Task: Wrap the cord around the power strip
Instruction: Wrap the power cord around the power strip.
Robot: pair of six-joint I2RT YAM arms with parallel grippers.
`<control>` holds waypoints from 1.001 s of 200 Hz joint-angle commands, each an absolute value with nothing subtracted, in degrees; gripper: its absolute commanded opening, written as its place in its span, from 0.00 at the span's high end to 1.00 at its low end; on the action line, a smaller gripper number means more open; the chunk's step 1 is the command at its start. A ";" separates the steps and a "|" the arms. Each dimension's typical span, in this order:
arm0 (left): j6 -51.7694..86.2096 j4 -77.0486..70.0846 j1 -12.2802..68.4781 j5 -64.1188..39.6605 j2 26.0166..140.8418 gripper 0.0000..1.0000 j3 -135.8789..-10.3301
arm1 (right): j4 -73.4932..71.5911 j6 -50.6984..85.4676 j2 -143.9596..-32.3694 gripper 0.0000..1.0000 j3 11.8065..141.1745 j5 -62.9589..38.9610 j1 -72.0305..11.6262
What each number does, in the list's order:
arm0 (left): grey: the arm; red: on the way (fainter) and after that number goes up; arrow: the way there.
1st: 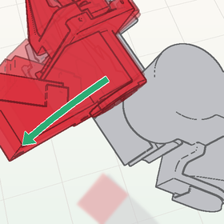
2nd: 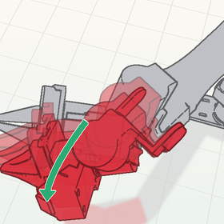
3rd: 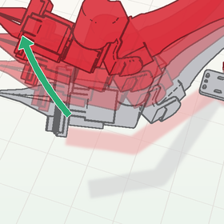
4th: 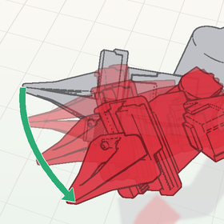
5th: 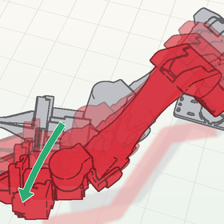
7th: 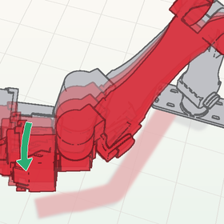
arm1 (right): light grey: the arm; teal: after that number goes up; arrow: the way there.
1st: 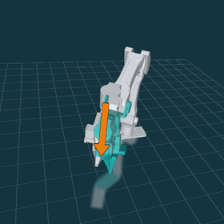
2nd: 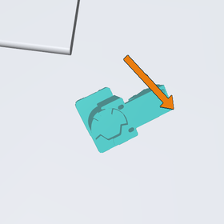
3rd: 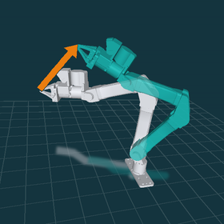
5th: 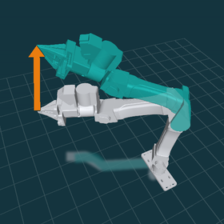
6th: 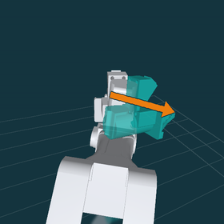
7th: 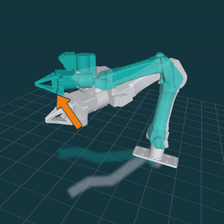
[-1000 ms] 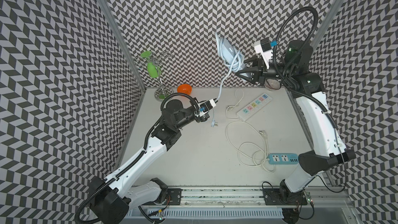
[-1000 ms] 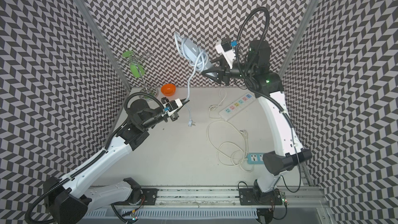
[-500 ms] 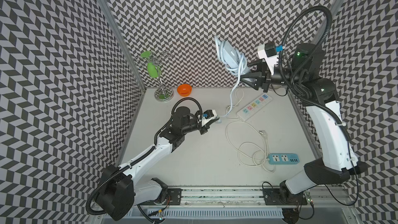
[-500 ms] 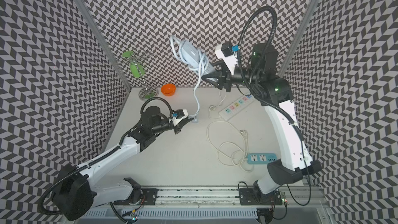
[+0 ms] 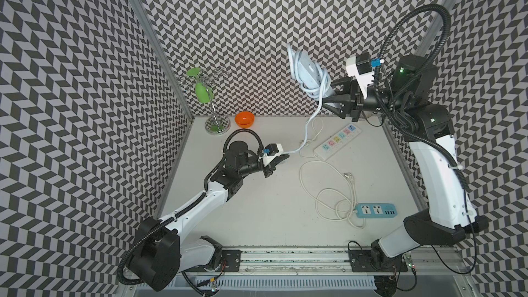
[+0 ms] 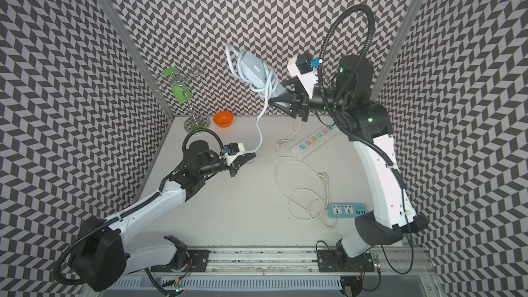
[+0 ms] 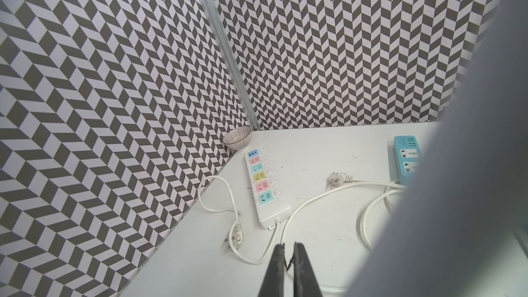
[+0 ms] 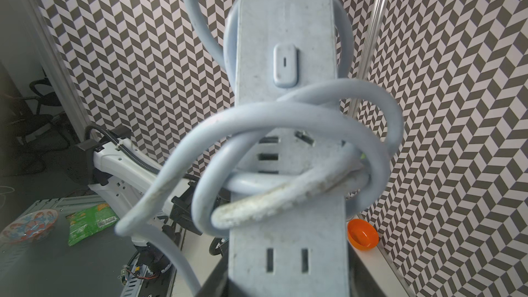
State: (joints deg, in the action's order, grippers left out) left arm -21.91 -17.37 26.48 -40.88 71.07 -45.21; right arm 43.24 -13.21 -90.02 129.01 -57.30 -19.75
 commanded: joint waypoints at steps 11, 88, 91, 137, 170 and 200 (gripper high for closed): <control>-18.88 -17.98 20.06 -46.28 72.93 1.00 -47.34 | 35.26 -11.36 -86.86 1.00 130.97 -65.96 -19.61; -18.72 12.20 7.78 -36.36 93.88 0.99 -87.96 | 40.00 -17.71 -83.07 1.00 127.02 -80.81 -20.69; -18.45 12.49 7.32 -36.33 94.44 0.99 -89.18 | 39.91 -17.63 -82.86 1.00 126.84 -81.26 -20.80; -15.73 15.98 5.01 -28.10 99.33 0.97 -104.19 | 46.44 -21.63 -81.42 1.00 122.26 -79.16 -29.63; -15.90 18.31 5.25 -22.49 101.97 0.97 -109.19 | 61.39 -27.53 -87.96 1.00 127.67 -57.39 -46.85; -19.54 19.65 5.30 -14.60 101.76 0.97 -109.32 | 63.72 -25.98 -90.60 1.00 124.16 -48.00 -52.93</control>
